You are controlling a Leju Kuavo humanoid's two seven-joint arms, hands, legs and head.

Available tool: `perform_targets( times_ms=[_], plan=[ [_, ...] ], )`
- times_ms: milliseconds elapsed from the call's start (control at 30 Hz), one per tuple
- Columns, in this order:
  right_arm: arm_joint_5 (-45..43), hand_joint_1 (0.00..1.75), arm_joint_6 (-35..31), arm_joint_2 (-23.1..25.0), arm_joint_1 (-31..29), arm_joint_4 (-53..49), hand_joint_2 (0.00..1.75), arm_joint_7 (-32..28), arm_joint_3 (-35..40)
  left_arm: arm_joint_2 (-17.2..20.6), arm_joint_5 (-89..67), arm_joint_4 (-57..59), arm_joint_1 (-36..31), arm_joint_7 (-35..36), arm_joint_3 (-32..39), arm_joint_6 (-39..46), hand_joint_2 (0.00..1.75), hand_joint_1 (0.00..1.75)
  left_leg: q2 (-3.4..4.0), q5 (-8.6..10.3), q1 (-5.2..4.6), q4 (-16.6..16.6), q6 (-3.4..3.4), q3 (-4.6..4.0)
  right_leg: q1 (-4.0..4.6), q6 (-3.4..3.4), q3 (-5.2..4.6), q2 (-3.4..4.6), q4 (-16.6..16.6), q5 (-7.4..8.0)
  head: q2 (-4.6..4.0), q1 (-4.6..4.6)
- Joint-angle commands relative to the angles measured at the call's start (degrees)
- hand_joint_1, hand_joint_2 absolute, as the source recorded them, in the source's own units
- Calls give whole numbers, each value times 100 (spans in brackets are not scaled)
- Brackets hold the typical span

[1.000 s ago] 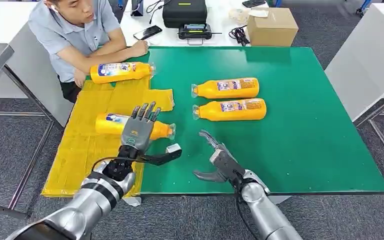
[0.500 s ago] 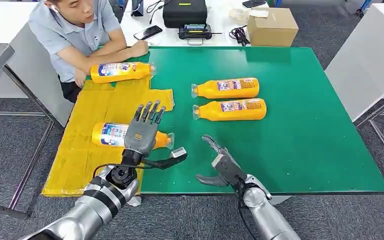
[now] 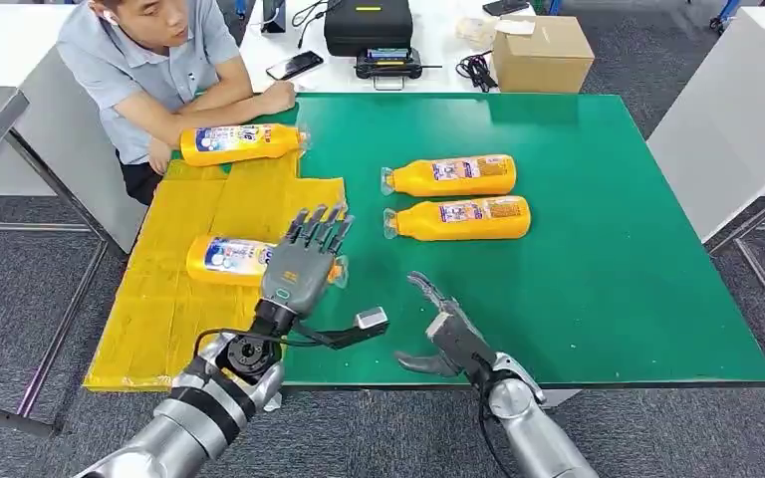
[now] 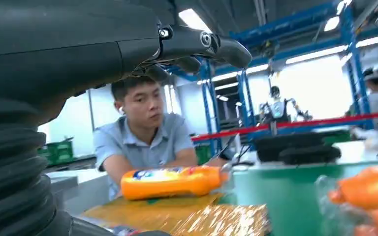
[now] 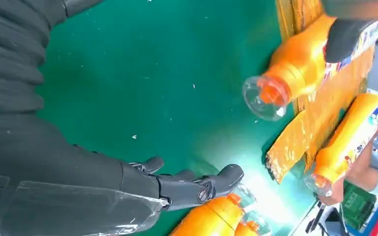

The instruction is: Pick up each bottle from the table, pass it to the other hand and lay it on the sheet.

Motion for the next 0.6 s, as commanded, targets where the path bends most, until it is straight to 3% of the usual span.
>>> perform_targets(
  times_ms=[33,67,133,233,333,367,400,433,467,600],
  plan=[
    [-74,0,0,-26,-58,-264,175,-43,-122,106,13,-720,194,-270,60,287,175,0,22,-35,16,17,-23,44,18,-29,43,15,9,-26,0,2],
    [-88,0,-4,-24,-51,-307,175,-35,-127,84,102,-835,240,-376,103,287,175,0,19,-33,16,13,-23,46,18,-29,45,12,7,-25,0,2],
    [-331,0,-167,105,140,-758,175,-93,-359,-386,1589,-1526,758,-1910,893,287,175,0,10,-12,3,3,-9,13,4,-11,13,7,1,-9,0,2],
    [-579,0,-388,268,452,-1608,175,-10,-526,-1032,2302,-2046,1285,-3267,1823,287,175,0,17,-25,8,13,-13,23,9,-19,21,12,10,-19,0,0],
    [-837,0,-622,397,660,-1999,175,150,-629,-1032,3448,-2241,1468,-3699,1824,287,175,0,1,-15,2,7,-8,2,3,-11,4,1,4,-13,0,2],
    [-906,0,-938,521,778,-2118,0,292,-726,-1032,4257,-2114,1488,-3912,1749,287,175,0,13,-19,3,7,-10,10,4,-14,8,13,5,-14,0,2],
    [-842,0,-1195,572,820,-2160,0,395,-726,-1032,4534,-1997,1483,-4027,1732,287,175,0,18,-26,6,9,-14,22,7,-19,20,16,7,-20,0,2],
    [-511,0,-1970,727,889,-2190,0,674,-755,-1032,5107,-1727,1468,-4126,1594,287,175,0,16,-27,6,2,-15,22,7,-17,20,11,0,-17,0,4],
    [-511,0,-1970,727,889,-2190,175,674,-755,-1032,5107,-1727,1468,-4126,1594,287,175,0,20,-31,9,2,-19,32,10,-22,27,13,1,-21,0,0],
    [-490,0,-2086,738,902,-2200,175,675,-705,-1032,5463,-1681,1485,-4256,1522,287,175,0,4,-19,8,-3,-16,22,10,-20,19,2,-5,-14,0,2]
  ],
)
